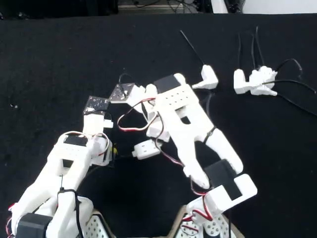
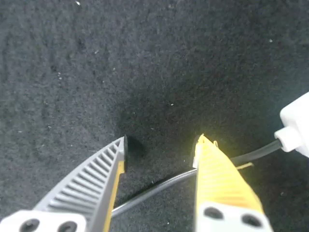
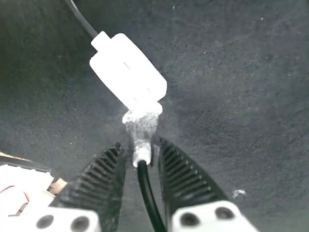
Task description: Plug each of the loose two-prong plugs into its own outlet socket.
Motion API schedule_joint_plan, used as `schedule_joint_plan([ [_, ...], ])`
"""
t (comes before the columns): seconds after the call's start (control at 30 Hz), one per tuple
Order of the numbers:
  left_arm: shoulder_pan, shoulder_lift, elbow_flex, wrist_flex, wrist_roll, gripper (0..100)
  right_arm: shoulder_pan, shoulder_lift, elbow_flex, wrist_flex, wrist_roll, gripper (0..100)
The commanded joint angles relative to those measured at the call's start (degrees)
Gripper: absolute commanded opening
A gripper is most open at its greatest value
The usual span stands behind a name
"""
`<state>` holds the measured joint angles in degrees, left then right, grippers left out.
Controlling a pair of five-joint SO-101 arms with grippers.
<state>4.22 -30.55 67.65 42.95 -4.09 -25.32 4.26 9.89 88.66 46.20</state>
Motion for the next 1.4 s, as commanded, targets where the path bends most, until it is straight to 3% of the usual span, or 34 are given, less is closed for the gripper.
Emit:
schedule_joint_plan([
  [0.0,1.19,0.18,-0.84,0.97,-0.7,23,-0.79,-0.31,0.04,-0.88,0.53,1.0],
  [0.67,1.19,0.18,-0.84,0.97,-0.7,23,-1.23,-0.22,3.56,-4.31,0.62,1.0],
  [0.87,1.19,0.18,-0.92,0.97,-0.7,23,-5.63,-0.22,3.56,-3.96,0.18,1.0],
  [1.17,1.19,0.18,-0.92,0.97,-0.7,23,-6.51,0.13,3.47,-4.04,-1.67,1.0],
  [1.37,1.19,0.18,-0.92,0.97,-0.7,23,-9.05,6.02,1.45,-4.31,-5.89,1.0],
])
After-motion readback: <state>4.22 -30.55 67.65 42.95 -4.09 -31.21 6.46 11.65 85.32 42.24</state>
